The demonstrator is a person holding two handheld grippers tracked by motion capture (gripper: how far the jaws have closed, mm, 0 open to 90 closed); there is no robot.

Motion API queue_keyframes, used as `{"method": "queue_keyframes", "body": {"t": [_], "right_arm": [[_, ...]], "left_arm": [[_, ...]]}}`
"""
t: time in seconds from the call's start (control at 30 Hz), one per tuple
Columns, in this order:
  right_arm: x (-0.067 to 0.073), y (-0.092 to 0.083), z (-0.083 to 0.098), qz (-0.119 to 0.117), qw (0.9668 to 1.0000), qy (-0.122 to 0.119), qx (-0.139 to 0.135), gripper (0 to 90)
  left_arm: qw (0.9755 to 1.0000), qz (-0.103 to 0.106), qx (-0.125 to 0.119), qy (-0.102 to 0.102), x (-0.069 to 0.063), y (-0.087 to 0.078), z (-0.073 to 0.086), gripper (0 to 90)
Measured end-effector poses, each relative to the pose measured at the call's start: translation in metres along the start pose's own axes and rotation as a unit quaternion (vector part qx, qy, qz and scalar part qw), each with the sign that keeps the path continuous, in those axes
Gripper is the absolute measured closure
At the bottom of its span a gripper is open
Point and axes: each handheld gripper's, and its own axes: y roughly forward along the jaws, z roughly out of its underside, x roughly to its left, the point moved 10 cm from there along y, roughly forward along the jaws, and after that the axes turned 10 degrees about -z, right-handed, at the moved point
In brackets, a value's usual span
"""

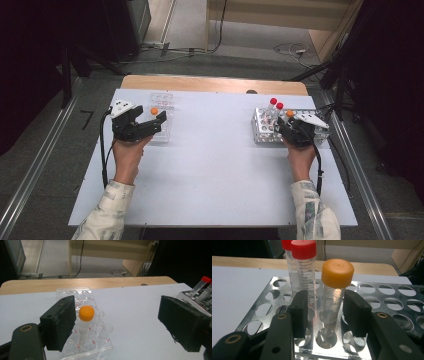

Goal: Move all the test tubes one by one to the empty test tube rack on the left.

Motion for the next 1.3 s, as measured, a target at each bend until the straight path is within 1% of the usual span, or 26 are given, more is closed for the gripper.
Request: {"method": "queue_keyframes", "body": {"t": [0.23, 0.33, 0.43, 0.53, 0.67, 0.7, 0.8, 0.93, 1.07, 1.17, 1.3], "right_arm": [[-0.004, 0.000, 0.000, 0.003, 1.0000, 0.004, -0.001, 69.9], [-0.003, -0.002, -0.003, 0.002, 1.0000, 0.002, -0.006, 70.5], [-0.003, -0.007, -0.009, 0.002, 0.9998, -0.004, -0.017, 70.6], [-0.001, -0.015, -0.020, -0.002, 0.9994, -0.004, -0.034, 70.7], [0.003, -0.032, -0.038, 0.003, 0.9978, -0.014, -0.064, 70.6], [0.004, -0.035, -0.041, 0.005, 0.9975, -0.015, -0.069, 70.6], [0.007, -0.042, -0.047, -0.001, 0.9971, -0.017, -0.074, 70.6], [0.015, -0.049, -0.052, -0.011, 0.9967, -0.024, -0.076, 70.7], [0.027, -0.050, -0.053, -0.026, 0.9965, -0.030, -0.074, 70.7], [0.039, -0.050, -0.052, -0.040, 0.9961, -0.040, -0.068, 70.7], [0.060, -0.049, -0.051, -0.067, 0.9946, -0.051, -0.060, 70.6]], "left_arm": [[1.0000, 0.002, 0.003, 0.004, -0.002, 0.001, 0.001, 15.5], [1.0000, 0.001, 0.003, 0.006, -0.002, 0.001, 0.001, 15.5], [1.0000, 0.000, 0.002, 0.006, -0.003, 0.001, 0.001, 15.4], [1.0000, 0.000, 0.000, 0.007, -0.004, 0.001, 0.001, 15.4], [1.0000, 0.001, 0.000, 0.009, -0.005, 0.000, 0.001, 15.4], [1.0000, 0.001, -0.001, 0.009, -0.005, 0.000, 0.001, 15.4], [1.0000, 0.002, -0.002, 0.008, -0.005, -0.001, 0.000, 15.4], [1.0000, 0.003, -0.003, 0.009, -0.006, -0.002, -0.001, 15.4], [0.9999, 0.005, -0.005, 0.011, -0.008, -0.003, -0.001, 15.5], [0.9999, 0.006, -0.003, 0.015, -0.009, -0.003, -0.001, 15.5], [0.9999, 0.008, -0.004, 0.014, -0.012, -0.004, -0.001, 15.5]]}}
